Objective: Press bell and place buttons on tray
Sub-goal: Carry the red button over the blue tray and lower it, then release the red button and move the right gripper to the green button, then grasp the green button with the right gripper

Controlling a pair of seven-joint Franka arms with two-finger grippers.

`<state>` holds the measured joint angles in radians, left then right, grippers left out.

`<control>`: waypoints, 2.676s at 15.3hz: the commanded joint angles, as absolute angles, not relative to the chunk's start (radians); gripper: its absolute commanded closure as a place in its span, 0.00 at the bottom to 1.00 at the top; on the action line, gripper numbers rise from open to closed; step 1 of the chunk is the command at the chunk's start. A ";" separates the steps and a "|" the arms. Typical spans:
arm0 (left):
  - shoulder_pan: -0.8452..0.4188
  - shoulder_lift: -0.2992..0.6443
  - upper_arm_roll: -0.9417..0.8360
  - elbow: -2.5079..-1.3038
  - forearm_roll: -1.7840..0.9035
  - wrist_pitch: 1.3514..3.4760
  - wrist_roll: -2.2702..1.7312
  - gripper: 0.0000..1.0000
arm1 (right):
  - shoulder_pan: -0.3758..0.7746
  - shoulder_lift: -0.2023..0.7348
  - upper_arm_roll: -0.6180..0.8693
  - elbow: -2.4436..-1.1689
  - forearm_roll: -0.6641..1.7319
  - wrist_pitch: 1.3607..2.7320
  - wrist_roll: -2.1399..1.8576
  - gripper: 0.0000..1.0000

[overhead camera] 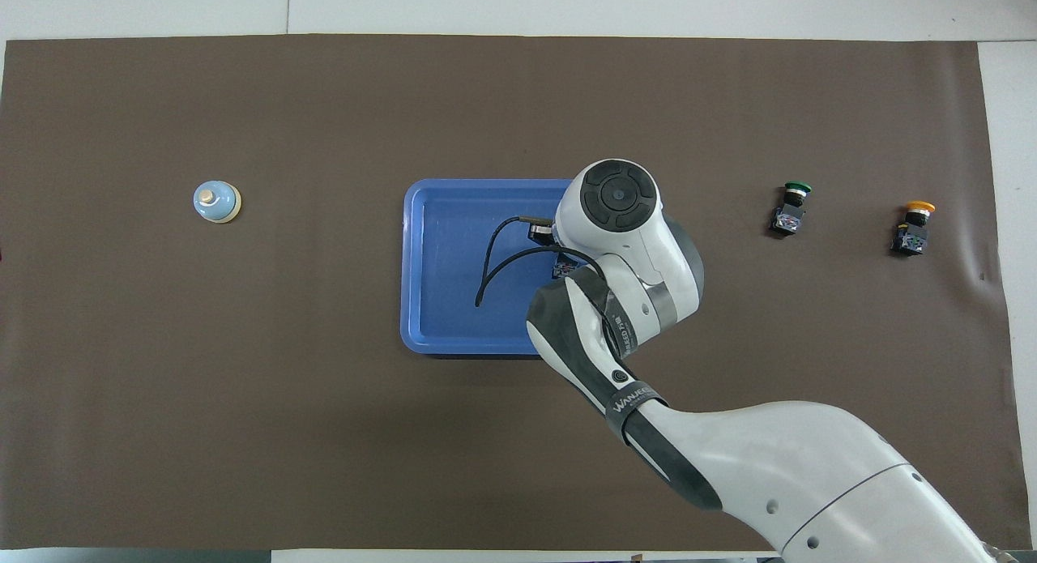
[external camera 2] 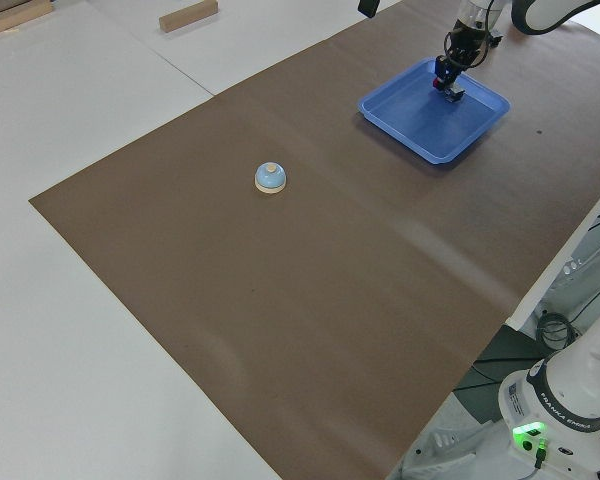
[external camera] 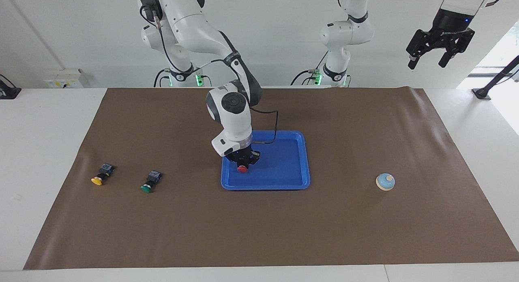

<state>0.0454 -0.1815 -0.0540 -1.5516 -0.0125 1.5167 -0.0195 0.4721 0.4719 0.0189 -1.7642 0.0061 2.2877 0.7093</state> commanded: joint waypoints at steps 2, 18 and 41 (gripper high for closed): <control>0.041 -0.189 -0.051 -1.555 -0.006 1.503 -0.026 0.00 | 0.471 0.443 0.020 -1.827 0.012 2.327 0.753 1.00; 0.041 -0.189 -0.051 -1.555 -0.006 1.502 -0.026 0.00 | 0.237 0.347 -0.002 -1.605 -0.002 2.043 0.672 0.00; 0.041 -0.189 -0.051 -1.555 -0.006 1.502 -0.026 0.00 | -0.029 0.360 -0.002 -2.002 -0.009 2.477 0.244 0.01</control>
